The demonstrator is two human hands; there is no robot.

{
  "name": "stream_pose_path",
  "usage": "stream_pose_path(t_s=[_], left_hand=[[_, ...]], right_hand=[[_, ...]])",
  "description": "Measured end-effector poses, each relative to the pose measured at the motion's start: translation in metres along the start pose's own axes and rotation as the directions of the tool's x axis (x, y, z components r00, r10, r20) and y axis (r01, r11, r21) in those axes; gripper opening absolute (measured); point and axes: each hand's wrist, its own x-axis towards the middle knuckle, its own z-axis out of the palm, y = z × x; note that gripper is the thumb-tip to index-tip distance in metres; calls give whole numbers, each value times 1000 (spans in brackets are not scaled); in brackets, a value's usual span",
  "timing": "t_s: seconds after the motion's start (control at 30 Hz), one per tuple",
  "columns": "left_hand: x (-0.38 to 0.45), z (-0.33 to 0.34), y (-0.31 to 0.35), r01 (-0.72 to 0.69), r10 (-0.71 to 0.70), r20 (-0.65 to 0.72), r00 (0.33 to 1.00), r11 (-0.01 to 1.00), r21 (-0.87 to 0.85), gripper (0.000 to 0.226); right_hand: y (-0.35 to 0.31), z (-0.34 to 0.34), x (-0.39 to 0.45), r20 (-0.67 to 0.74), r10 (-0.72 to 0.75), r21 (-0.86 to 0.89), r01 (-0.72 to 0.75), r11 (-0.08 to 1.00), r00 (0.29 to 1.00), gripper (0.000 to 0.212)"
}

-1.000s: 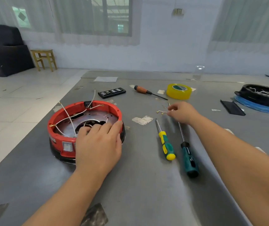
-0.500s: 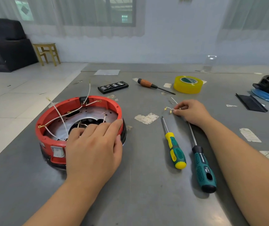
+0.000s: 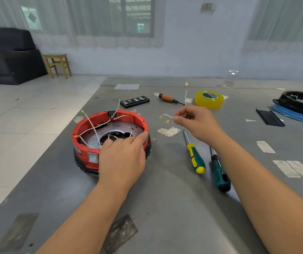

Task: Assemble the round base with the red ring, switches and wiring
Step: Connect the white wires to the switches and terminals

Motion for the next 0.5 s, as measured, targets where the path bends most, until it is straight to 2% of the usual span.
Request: stream_pose_path(t_s=[0.1,0.2,0.33,0.43,0.5], left_hand=[[-3,-16,-1,96,-97,-1,995,978,-184,32],[1,-36,-11,290,-306,47,951,827,-481,37],[0,-54,-41,250,-303,-10,953,804,-540,13],[-5,-55,-69,325,-340,92,936,731,-600,8],[-8,-53,-82,329,-313,133,940,738,-589,7]], right_hand=[[-30,21,-16,13,-55,71,54,996,998,9],[-56,47,-28,68,-109,104,102,989,992,8],[-84,81,-35,156,-156,150,133,980,975,5],[-97,101,-35,181,-196,164,167,972,964,2],[-102,111,-34,195,-199,163,168,972,960,2]])
